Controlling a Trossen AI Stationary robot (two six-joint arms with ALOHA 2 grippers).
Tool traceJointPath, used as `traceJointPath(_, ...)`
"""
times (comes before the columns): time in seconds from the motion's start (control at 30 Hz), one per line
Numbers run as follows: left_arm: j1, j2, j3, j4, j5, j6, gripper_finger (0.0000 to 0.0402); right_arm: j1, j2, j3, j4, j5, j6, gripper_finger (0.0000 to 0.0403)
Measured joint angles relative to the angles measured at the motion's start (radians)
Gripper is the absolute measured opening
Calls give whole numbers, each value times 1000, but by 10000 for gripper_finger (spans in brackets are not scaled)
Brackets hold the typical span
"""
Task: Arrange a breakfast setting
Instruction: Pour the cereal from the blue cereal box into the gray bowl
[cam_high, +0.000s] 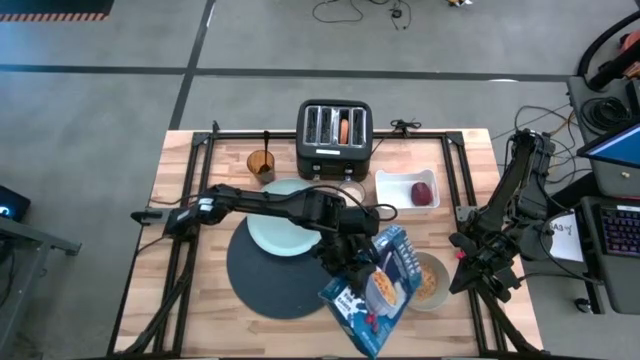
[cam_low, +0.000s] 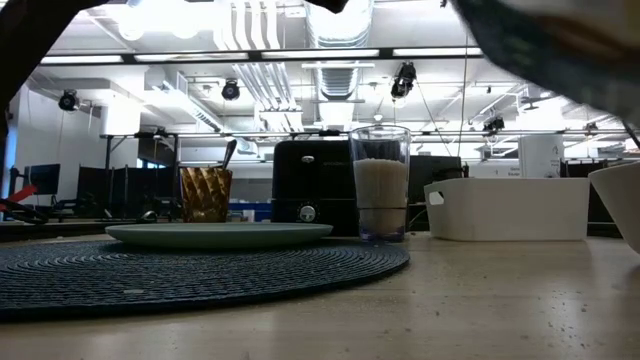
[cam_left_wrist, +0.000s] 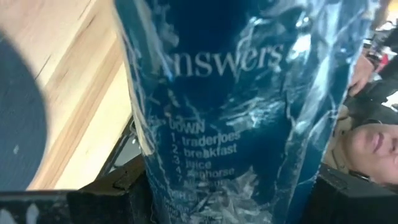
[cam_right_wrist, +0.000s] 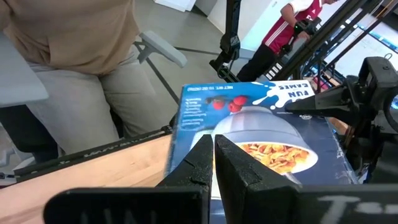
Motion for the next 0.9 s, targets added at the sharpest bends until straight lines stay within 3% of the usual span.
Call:
traceJointPath(0.53, -2, 0, 0, 5, -21, 23, 241, 0, 0, 0, 0, 0, 0, 9)
traceJointPath(0.9, -10, 0, 0, 0, -60, 141, 241, 0, 0, 0, 0, 0, 0, 9)
